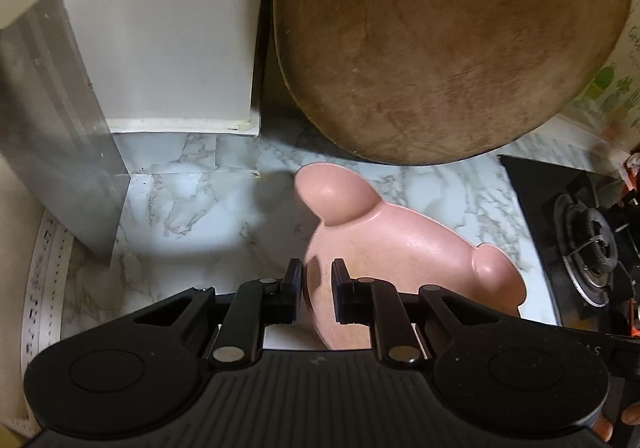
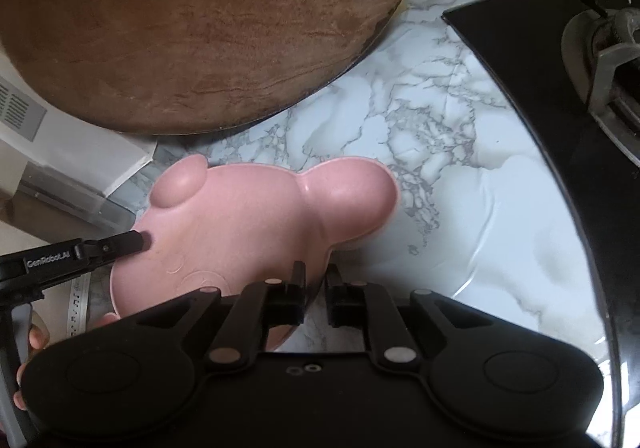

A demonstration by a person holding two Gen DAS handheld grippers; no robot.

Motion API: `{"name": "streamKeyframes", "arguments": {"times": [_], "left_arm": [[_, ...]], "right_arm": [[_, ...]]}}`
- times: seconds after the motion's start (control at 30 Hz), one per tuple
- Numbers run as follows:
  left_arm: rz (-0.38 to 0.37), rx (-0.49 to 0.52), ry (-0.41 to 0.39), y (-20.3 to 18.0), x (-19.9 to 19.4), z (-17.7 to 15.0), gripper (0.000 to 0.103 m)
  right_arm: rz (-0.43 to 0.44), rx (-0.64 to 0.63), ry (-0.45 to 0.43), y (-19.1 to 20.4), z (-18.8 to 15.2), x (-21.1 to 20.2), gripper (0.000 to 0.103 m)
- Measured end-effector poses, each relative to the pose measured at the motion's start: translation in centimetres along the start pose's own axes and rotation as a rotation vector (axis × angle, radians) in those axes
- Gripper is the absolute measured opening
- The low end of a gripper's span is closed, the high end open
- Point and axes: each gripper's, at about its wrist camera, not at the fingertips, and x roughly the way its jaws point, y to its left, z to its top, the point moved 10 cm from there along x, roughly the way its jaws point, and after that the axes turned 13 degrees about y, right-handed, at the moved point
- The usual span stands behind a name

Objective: Organize plates and bowls
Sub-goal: 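Lift the pink bear plate with both grippers and carry it toward the sink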

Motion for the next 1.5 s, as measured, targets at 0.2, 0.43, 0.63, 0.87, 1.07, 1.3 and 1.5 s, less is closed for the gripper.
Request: {"name": "streamKeyframes", "arguments": {"times": [0.2, 0.43, 0.63, 0.87, 1.07, 1.3, 1.5], "left_arm": [[-0.017, -0.022, -0.059, -0.4, -3.9, -1.8, 0.015], [-0.025, -0.072, -0.153, 0.4, -10.1, -5.6, 0.015], [0.001, -0.154, -0.236, 2.7, -15.8, -10.2, 0.015], [0.074, -0.27, -0.306, 7.0, -21.4, -17.5, 0.015], [0.138, -0.391, -0.347, 11.1, -24.9, -24.1, 0.015], [0.208, -0.512, -0.359, 15.0, -27.4, -31.2, 0.015], [0.252, -0.597, -0.369, 18.1, -29.3, -35.8, 0.015]], "right_arm": [[0.001, -0.09, -0.028, 1.2, -1.1, -3.1, 0.012], [0.02, -0.214, -0.052, 4.4, -3.3, -6.7, 0.012], [0.057, -0.329, -0.043, 8.5, -6.6, -8.5, 0.012], [0.108, -0.483, 0.009, 14.2, -11.4, -8.7, 0.012], [0.146, -0.622, 0.054, 19.2, -16.3, -7.8, 0.012], [0.176, -0.742, 0.127, 24.1, -22.0, -6.0, 0.012], [0.194, -0.831, 0.171, 27.9, -26.2, -5.3, 0.012]]}}
